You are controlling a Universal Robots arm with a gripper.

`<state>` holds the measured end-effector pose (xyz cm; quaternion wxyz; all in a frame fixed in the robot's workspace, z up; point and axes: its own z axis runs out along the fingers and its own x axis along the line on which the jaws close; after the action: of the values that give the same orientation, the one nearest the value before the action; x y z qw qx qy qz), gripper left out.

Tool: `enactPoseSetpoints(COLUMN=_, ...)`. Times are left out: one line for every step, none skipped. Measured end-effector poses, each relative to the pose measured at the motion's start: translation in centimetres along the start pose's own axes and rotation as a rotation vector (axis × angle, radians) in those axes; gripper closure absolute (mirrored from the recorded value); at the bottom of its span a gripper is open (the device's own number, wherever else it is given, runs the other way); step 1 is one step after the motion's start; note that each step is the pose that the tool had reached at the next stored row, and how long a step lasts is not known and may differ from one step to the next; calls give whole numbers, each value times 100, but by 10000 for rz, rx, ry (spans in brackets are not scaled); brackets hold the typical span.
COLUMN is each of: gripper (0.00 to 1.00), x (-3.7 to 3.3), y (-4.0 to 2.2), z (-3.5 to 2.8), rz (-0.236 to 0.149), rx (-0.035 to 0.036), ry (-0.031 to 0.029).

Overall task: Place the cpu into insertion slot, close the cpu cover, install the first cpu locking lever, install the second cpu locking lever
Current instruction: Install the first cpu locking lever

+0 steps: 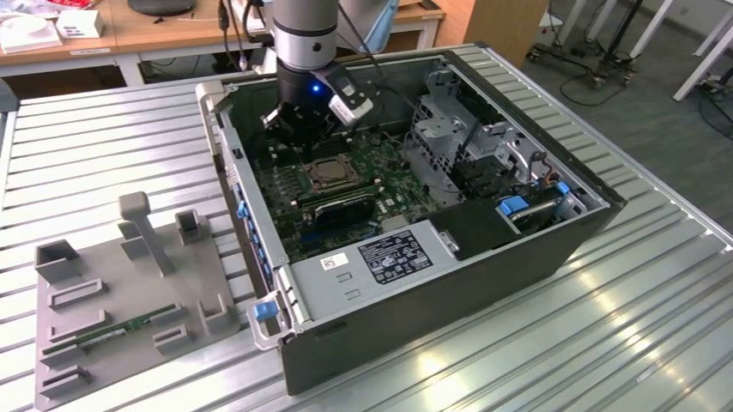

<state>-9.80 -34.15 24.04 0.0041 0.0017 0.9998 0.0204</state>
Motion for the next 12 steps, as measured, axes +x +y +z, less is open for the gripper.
enactPoseSetpoints(gripper=89, x=15, y=0, z=1, rz=0, rx=0, ry=0)
enactPoseSetpoints(gripper=89, x=30, y=0, z=2, rz=0, rx=0, ry=0)
enactPoseSetpoints(gripper=89, x=48, y=0, z=4, rz=0, rx=0, ry=0)
enactPoseSetpoints(gripper=89, x=64, y=0, z=5, rz=1, rx=0, ry=0)
enactPoseSetpoints(gripper=89, x=79, y=0, z=5, rz=1, rx=1, ry=1)
enactPoseSetpoints(gripper=89, x=95, y=0, z=7, rz=1, rx=0, ry=0)
enactPoseSetpoints(gripper=89, x=111, y=-1, z=8, rz=0, rx=-1, ry=0)
enactPoseSetpoints(gripper=89, x=127, y=-1, z=8, rz=1, rx=0, ry=-1)
enactPoseSetpoints(gripper=89, x=143, y=-1, z=9, rz=0, rx=0, ry=0)
enactPoseSetpoints(gripper=89, x=157, y=-1, z=10, rz=0, rx=-1, ry=0)
enactPoseSetpoints(gripper=89, x=167, y=-1, z=11, rz=1, rx=-2, ry=-1)
enactPoseSetpoints(gripper=89, x=171, y=0, z=11, rz=1, rx=-1, ry=-1)
